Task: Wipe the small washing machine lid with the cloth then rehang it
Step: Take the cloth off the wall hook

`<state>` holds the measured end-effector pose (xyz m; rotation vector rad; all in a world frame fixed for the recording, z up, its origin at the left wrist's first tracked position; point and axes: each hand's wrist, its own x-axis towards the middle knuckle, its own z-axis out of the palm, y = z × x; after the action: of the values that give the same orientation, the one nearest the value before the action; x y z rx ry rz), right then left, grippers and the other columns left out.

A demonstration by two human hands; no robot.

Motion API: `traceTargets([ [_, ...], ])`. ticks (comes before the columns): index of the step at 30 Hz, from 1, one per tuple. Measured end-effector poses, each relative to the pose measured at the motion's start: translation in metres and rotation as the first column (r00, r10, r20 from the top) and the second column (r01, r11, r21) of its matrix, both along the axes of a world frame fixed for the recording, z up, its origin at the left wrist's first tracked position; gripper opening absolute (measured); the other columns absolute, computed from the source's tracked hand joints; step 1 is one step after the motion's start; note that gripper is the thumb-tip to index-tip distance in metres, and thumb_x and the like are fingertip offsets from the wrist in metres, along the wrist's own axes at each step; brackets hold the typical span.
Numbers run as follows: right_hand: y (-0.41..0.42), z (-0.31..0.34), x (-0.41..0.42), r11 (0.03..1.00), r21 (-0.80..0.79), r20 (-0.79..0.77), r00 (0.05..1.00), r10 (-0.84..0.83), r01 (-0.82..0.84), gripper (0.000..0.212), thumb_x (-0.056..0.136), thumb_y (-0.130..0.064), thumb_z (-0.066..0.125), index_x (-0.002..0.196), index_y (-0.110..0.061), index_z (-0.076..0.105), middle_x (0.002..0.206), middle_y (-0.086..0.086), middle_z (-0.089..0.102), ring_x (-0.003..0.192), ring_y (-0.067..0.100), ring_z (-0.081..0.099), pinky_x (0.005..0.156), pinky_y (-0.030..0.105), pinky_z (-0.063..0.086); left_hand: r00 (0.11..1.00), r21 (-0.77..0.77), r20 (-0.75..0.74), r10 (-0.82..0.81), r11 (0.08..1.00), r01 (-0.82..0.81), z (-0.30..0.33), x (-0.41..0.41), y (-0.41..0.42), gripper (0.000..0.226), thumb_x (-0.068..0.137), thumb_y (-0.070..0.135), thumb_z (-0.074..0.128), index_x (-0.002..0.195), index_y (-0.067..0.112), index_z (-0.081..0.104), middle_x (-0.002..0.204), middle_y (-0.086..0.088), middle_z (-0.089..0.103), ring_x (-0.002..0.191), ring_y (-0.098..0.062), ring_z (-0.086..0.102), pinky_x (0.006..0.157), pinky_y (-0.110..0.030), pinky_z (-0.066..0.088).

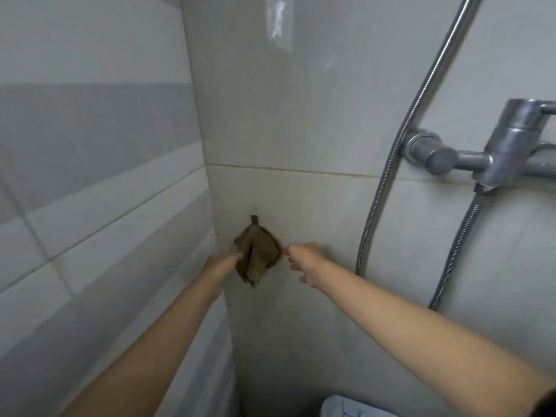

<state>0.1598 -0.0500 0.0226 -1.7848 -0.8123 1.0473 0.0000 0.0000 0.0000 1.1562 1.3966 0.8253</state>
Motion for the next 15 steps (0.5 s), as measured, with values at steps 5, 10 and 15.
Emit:
traceTargets([
  [5,0.023,-0.024,-0.019,0.991,-0.12,-0.27,0.963,0.023,-0.058,0.041,0.088,-0.022,0.053,0.127,-0.01,0.051,0.136,0.01,0.05,0.126,0.026,0.044,0.103,0.043,0.032,0.938,-0.149,0.344,0.038,0.989,0.014,-0.023,0.0,0.012,0.037,0.093,0.02,0.055,0.127,0.006,0.057,0.126,-0.008,0.06,0.081,-0.015,0.059,0.064,-0.029,0.044],
  [10,0.038,-0.036,-0.038,0.993,-0.101,-0.404,0.915,0.02,-0.066,0.048,0.09,-0.025,0.052,0.136,-0.012,0.044,0.143,0.005,0.043,0.133,0.024,0.036,0.107,0.04,0.027,0.92,-0.183,0.39,0.039,0.982,0.036,-0.026,-0.007,0.02,0.031,0.09,0.024,0.058,0.119,0.011,0.061,0.122,-0.009,0.063,0.08,-0.014,0.06,0.062,-0.029,0.043],
  [15,0.044,-0.039,-0.047,0.984,0.053,-0.375,0.917,-0.138,0.17,0.044,0.083,-0.022,0.061,0.123,-0.006,0.055,0.117,0.005,0.061,0.113,0.026,0.057,0.085,0.031,0.043,0.939,-0.076,0.341,0.034,0.997,-0.008,-0.024,-0.013,0.028,0.022,0.09,0.02,0.059,0.11,0.011,0.063,0.116,-0.01,0.065,0.084,-0.015,0.063,0.07,-0.027,0.047],
])
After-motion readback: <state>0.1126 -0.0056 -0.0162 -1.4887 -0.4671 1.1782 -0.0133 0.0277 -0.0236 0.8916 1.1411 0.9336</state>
